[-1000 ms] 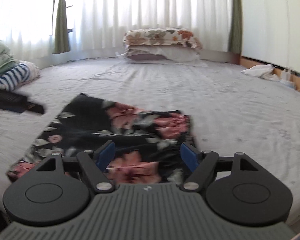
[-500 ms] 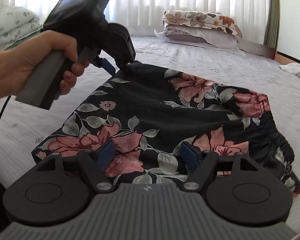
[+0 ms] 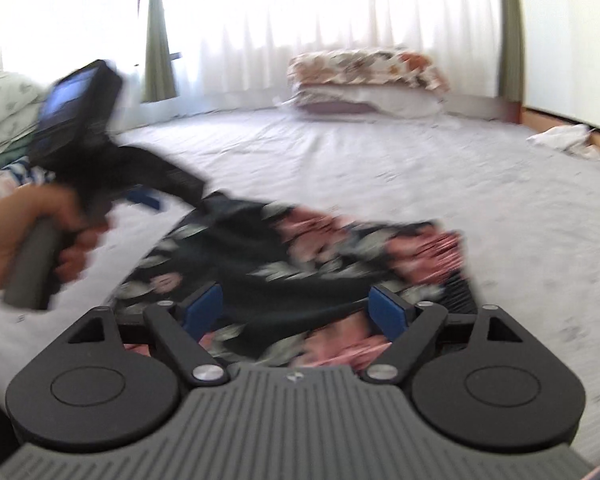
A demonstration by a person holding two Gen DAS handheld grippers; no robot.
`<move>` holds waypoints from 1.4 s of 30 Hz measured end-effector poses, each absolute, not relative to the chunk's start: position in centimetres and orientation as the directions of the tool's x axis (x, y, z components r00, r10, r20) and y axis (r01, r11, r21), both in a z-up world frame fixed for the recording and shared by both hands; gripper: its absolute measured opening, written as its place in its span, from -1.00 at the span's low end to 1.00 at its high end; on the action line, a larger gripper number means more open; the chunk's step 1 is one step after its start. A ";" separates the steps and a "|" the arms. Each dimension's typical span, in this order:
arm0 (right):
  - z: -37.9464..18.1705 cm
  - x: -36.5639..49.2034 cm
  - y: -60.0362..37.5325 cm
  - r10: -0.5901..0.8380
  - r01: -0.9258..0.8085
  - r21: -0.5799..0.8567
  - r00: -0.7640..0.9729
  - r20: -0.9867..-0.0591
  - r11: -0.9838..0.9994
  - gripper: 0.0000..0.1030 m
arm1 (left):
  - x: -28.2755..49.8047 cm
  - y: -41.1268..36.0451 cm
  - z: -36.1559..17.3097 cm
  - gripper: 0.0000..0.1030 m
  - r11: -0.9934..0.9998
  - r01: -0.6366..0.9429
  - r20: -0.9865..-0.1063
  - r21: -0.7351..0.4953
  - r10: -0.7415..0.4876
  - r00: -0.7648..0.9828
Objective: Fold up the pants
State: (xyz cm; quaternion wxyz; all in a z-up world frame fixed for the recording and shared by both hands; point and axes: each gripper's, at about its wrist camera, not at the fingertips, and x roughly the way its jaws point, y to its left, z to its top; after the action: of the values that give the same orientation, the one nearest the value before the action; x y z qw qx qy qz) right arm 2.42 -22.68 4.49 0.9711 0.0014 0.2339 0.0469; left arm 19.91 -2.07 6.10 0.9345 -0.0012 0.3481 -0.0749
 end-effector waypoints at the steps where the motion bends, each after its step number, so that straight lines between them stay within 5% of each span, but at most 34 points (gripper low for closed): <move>1: 4.7 2.6 -23.5 0.075 -0.077 0.014 0.891 -0.449 0.997 0.77 | 19.5 -1.9 6.3 0.41 0.987 0.153 -0.644 -0.058 -0.154 0.750; 6: 6.1 6.0 -29.5 0.016 -0.023 -0.010 0.877 -0.479 1.000 0.95 | 20.1 -0.8 6.0 0.53 0.989 0.133 -0.656 -0.072 -0.147 0.741; 12: 5.2 12.2 -35.5 0.074 -0.018 0.104 0.824 -0.562 0.994 0.96 | 23.0 1.4 3.9 0.50 0.963 0.071 -0.702 -0.261 -0.240 0.671; 22: 1.5 19.6 -35.8 0.197 -0.148 0.131 0.695 -0.692 0.980 0.94 | 25.6 0.1 2.4 0.51 0.968 0.091 -0.712 -0.235 -0.236 0.662; 25: 1.0 20.2 -35.9 0.224 -0.143 0.174 0.698 -0.680 0.974 0.60 | 26.0 -0.3 2.2 0.34 0.965 0.096 -0.702 -0.242 -0.243 0.670; 27: 1.2 20.2 -35.9 0.248 -0.163 0.188 0.706 -0.664 0.968 -0.13 | 25.9 -1.0 2.1 -0.51 0.963 0.117 -0.694 -0.243 -0.257 0.672; 28: 1.4 20.1 -36.0 0.253 -0.151 0.209 0.708 -0.659 0.966 -0.25 | 25.8 -1.4 2.1 -0.66 0.959 0.130 -0.694 -0.250 -0.271 0.667; 29: 1.6 20.1 -36.0 0.267 -0.156 0.224 0.709 -0.653 0.962 -0.60 | 25.6 -1.8 2.2 -0.76 0.960 0.135 -0.689 -0.246 -0.271 0.673; 30: 1.7 20.2 -36.0 0.288 -0.168 0.242 0.706 -0.647 0.956 -0.66 | 25.3 -2.3 2.4 -0.82 0.966 0.136 -0.680 -0.222 -0.253 0.688; 38: 4.1 20.5 -35.6 0.248 -0.146 0.222 0.796 -0.552 0.964 -0.68 | 25.7 -3.4 5.7 -0.85 0.974 0.119 -0.574 -0.192 -0.210 0.791; 42: 4.4 21.1 -35.4 0.190 -0.099 0.188 0.807 -0.559 0.977 -0.13 | 26.4 -3.8 5.1 -0.49 0.988 0.077 -0.630 -0.137 -0.147 0.763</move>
State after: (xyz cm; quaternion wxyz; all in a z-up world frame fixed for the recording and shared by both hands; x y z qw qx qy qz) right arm 21.08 -35.36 4.43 0.9476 0.0751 0.3011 0.0762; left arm 26.45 -3.84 5.15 0.9373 -0.0516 0.3393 -0.0597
